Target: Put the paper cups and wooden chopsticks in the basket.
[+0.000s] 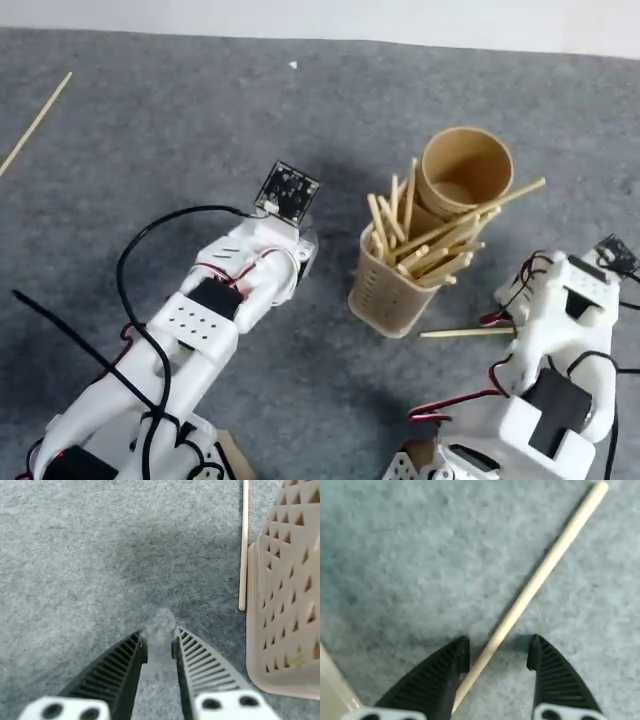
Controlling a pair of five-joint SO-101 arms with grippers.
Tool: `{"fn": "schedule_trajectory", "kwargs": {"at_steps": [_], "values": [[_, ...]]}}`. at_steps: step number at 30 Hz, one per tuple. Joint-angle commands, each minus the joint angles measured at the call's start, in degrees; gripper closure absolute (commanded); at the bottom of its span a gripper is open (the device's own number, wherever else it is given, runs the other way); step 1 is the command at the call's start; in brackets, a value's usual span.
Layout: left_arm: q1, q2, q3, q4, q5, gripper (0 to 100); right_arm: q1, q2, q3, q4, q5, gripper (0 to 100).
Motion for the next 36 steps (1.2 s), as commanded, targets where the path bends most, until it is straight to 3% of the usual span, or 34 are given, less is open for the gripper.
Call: {"fn": "schedule_trajectory", "kwargs": {"at_steps": [1, 3, 7, 16, 23, 28, 31, 36], "values": [[0.7, -0.2, -0.2, -0.8, 0.4, 88, 0.3, -2.2, 1.5, -4.6, -0.2, 80.8], [0.7, -0.2, -0.2, -0.8, 0.4, 88, 0.2, -2.2, 2.7, -6.2, 3.3, 83.7], [0.7, -0.2, -0.2, -0.8, 0.4, 88, 0.5, -2.2, 3.0, -6.4, 9.9, 99.8], [0.7, -0.2, -0.2, -0.8, 0.4, 88, 0.8, -2.9, 2.8, -4.4, 10.5, 99.4], [0.7, -0.2, -0.2, -0.8, 0.4, 88, 3.1, -14.3, -20.8, 8.0, 10.5, 99.4], [0.7, -0.2, -0.2, -0.8, 0.4, 88, 3.9, -28.5, -38.2, 9.1, 10.4, 99.4], [0.7, -0.2, -0.2, -0.8, 0.4, 88, -0.5, -35.8, -45.1, 5.8, 10.3, 99.4], [0.5, -0.2, -0.2, -0.8, 0.4, 88, -12.2, -45.4, -42.1, -2.7, 10.3, 99.4]]}}
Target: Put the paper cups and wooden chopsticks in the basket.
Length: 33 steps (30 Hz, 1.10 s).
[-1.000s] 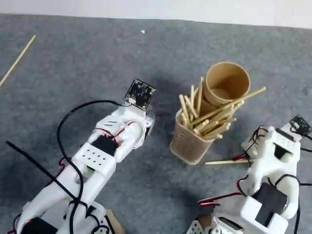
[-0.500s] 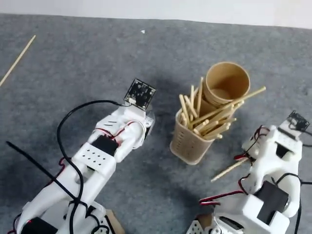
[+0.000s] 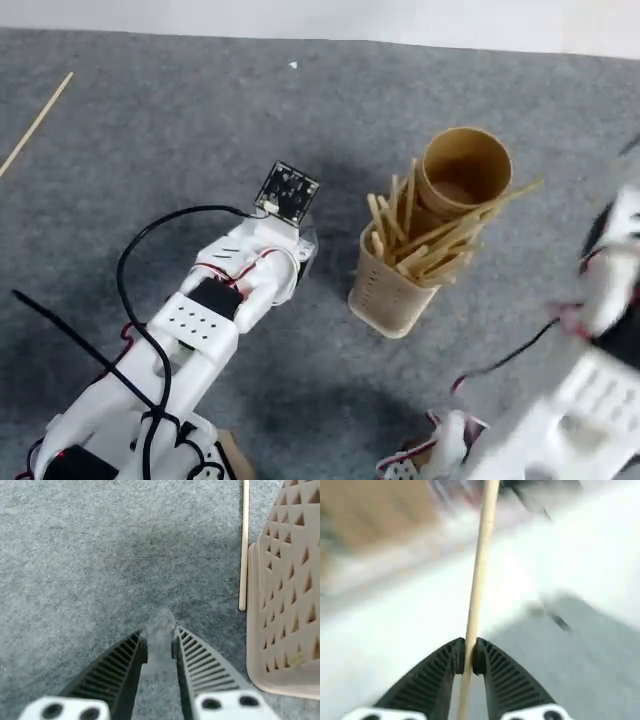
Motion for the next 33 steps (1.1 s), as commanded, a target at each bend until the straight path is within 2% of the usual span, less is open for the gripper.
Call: {"fn": "schedule_trajectory", "kwargs": {"at_steps": [1, 6, 9, 12, 18, 23, 25, 28, 30, 31, 33], "values": [[0.5, -0.2, -0.2, -0.9, 0.4, 88, -9.3, -6.8, 2.6, -5.0, 0.2, 99.4], [0.4, -0.2, -0.2, -0.9, 0.4, 88, -21.4, -13.7, 17.8, -7.5, 0.6, 99.4], [0.4, -0.2, -0.2, -0.9, 0.4, 88, -23.3, -18.0, 29.6, -17.0, 1.0, 99.4], [0.4, -0.2, -0.2, -0.9, 0.4, 88, -23.8, -21.7, 40.2, -22.5, 6.0, 99.4], [0.4, -0.2, -0.2, -1.0, 0.4, 88, -24.3, -27.7, 48.5, -22.0, 8.9, 99.4], [0.1, -0.7, -0.2, -1.0, 0.4, 88, -25.7, -28.9, 48.4, -15.1, 8.8, 98.0], [-1.5, -0.7, -0.5, -1.0, 0.5, 88, -25.8, -29.1, 48.3, -12.3, 8.9, 90.7], [-5.8, -0.8, -2.8, -1.0, 0.5, 88, -25.8, -29.1, 46.5, -6.5, 7.6, 66.1], [-9.9, -0.8, -4.4, -0.7, 0.5, 88, -25.8, -29.0, 43.1, -1.9, 2.5, 51.0], [-12.2, -0.8, -5.4, -0.6, 0.5, 88, -25.8, -28.8, 40.7, 0.7, 1.7, 47.8], [-17.7, -0.5, -8.0, 1.1, 0.4, 88, -25.8, -28.8, 35.4, 5.8, 1.7, 49.8]]}}
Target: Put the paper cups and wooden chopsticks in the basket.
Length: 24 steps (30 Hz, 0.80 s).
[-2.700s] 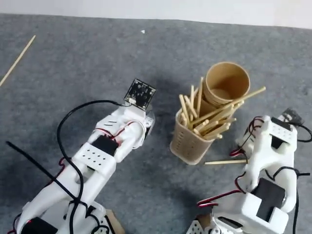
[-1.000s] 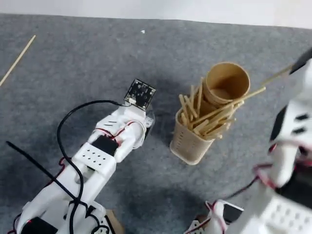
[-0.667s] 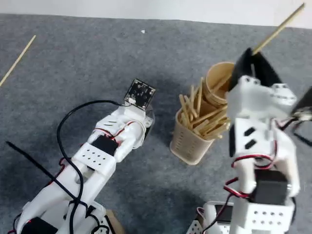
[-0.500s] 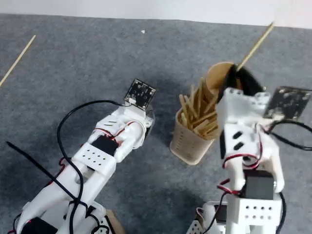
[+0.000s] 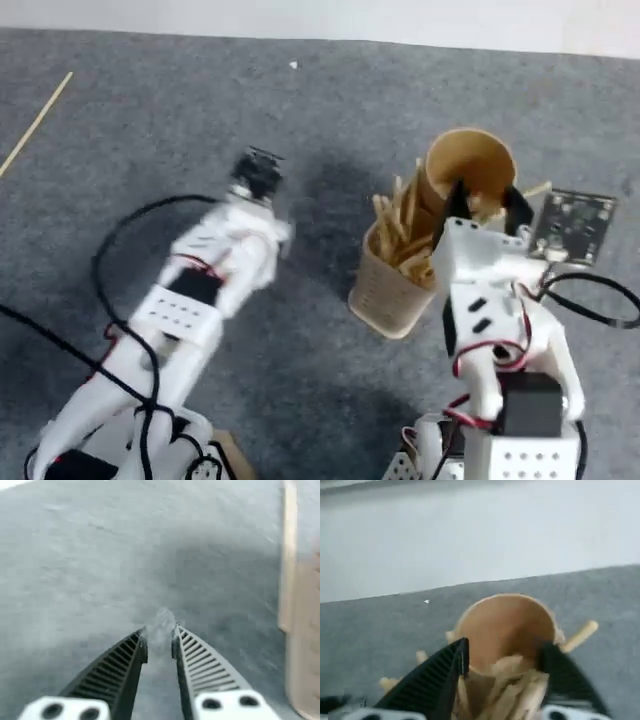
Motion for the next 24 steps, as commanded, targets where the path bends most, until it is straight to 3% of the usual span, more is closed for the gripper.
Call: {"fn": "schedule_trajectory", "kwargs": {"at_steps": [1, 5, 8, 12, 15, 19, 24], "values": [[-12.1, -0.4, -7.6, 2.9, 0.4, 88, 0.0, -0.4, -9.8, 8.1, -1.4, 51.9], [-28.3, -0.1, -17.0, 7.8, -2.4, 88, 0.0, -0.4, -17.2, 16.7, 4.9, 58.4], [-39.9, 2.1, -23.4, 7.6, -8.2, 88, 0.0, -0.6, -16.7, 21.8, 10.7, 60.8], [-50.9, 14.8, -33.4, 3.5, -15.1, 88, -0.1, -0.7, -12.3, 26.9, 21.4, 62.0], [-55.4, 28.7, -44.5, 2.7, -16.9, 88, -0.1, -0.8, -6.4, 25.6, 23.8, 62.0], [-58.5, 48.3, -64.6, 3.5, -16.8, 88, -0.1, -3.8, -0.3, 20.9, 18.5, 62.0], [-58.7, 72.7, -95.4, 14.0, -16.8, 88, -0.1, -14.5, 6.5, 19.2, 15.6, 62.0]]}}
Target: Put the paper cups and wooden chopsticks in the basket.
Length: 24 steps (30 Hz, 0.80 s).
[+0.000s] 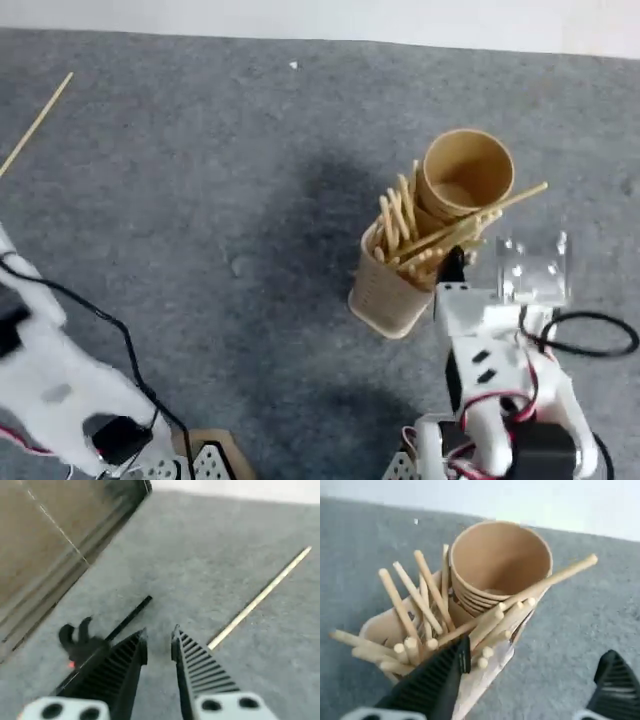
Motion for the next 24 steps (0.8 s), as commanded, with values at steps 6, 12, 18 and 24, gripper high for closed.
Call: {"fn": "schedule_trajectory", "kwargs": {"at_steps": [6, 12, 18, 24], "values": [[0.8, 45.3, -65.2, 17.8, -0.4, 88, -0.4, -11.1, 14.3, -0.7, 0.6, 62.0], [0.8, 63.6, -84.0, 18.5, -0.6, 88, -0.4, -13.1, 16.4, -0.7, 1.8, 62.0], [1.4, 64.6, -78.3, 18.5, -0.6, 88, -0.4, -13.1, 16.2, -0.7, 1.6, 62.0], [2.3, 64.5, -75.4, 26.5, -0.6, 88, -0.5, -13.1, 16.3, -0.7, 1.6, 62.0]]}}
